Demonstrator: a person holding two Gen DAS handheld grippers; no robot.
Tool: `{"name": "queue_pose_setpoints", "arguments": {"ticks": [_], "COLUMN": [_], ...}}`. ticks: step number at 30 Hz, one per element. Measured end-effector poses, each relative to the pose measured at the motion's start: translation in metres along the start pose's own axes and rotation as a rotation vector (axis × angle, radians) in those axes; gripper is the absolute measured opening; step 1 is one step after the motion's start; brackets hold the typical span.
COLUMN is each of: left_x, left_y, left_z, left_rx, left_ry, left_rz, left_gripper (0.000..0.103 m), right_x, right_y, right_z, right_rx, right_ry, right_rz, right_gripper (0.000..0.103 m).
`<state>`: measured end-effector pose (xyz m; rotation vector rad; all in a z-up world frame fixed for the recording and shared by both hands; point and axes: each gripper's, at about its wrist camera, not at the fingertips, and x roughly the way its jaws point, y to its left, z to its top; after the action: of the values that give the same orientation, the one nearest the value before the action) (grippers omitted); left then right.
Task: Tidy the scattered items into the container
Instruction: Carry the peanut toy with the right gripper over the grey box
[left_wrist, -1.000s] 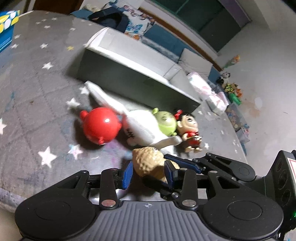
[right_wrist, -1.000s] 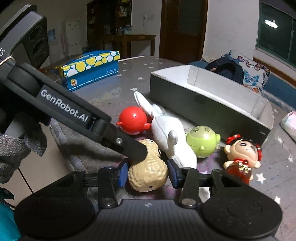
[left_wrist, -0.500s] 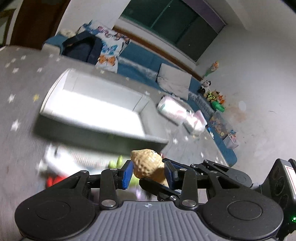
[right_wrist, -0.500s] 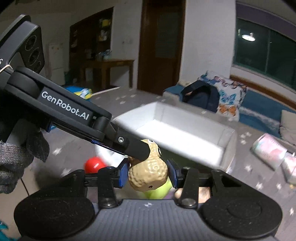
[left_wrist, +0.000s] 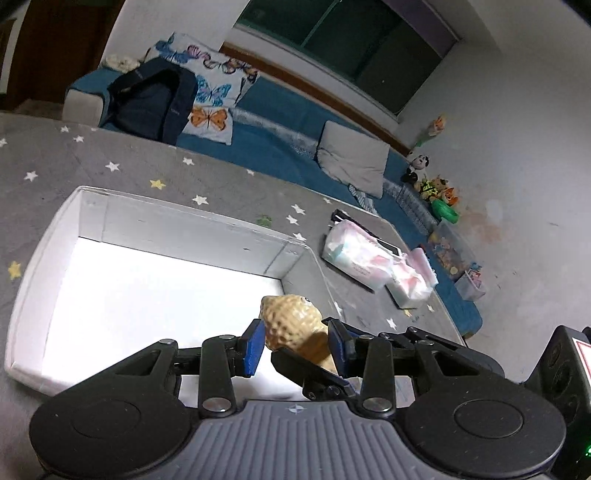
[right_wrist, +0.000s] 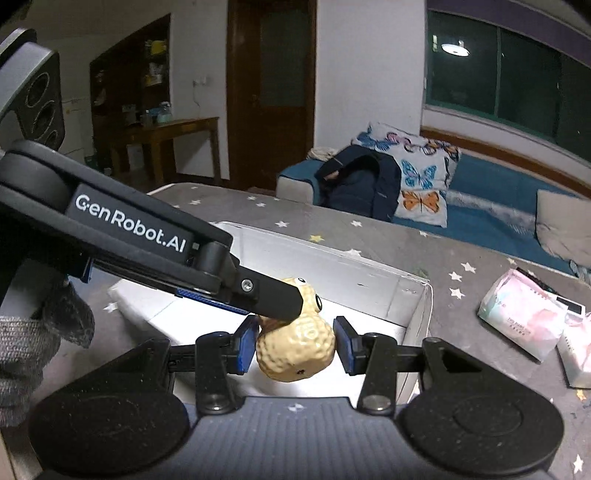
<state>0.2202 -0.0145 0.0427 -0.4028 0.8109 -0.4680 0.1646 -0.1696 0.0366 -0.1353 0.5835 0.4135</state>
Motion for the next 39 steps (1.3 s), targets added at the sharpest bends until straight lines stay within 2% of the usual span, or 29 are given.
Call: {"name": "queue_pose_setpoints", "arguments": {"ticks": [10, 17, 23, 30, 39], "left_x": [0.058, 0.082, 0.092, 0.097, 0.099], "left_y": [0.025, 0.03, 0.031, 0.031, 0.033], "left_z": [0.028, 0.035, 0.036, 0.034, 0.033], "left_rx": [-0.033, -0.024, -0.022, -0.006, -0.011], "left_ry": [0.064, 0.092, 0.106, 0.121, 0.131], "left_rz": [0.006, 0.015, 0.017, 0.028, 0.033], "left_gripper": [0.04, 0.04, 0.04, 0.04, 0.04], "right_x": [0.062, 0.09, 0.097, 0.105, 0.103], "right_y": [-0.033, -0.046, -0.048, -0.039, -0.035], "right_z": [0.009, 0.01, 0.008, 0.01, 0.01], "right_rx": [0.103, 0.136, 0.151, 0.091, 0.078], "right_ry": [0.105, 0.156, 0.202, 0.257, 0.266], "right_rz": [-0.012, -0.03, -0.04, -0.074, -0.072], "right_gripper": [0.044, 0.044, 0.044, 0.045, 0.045]}}
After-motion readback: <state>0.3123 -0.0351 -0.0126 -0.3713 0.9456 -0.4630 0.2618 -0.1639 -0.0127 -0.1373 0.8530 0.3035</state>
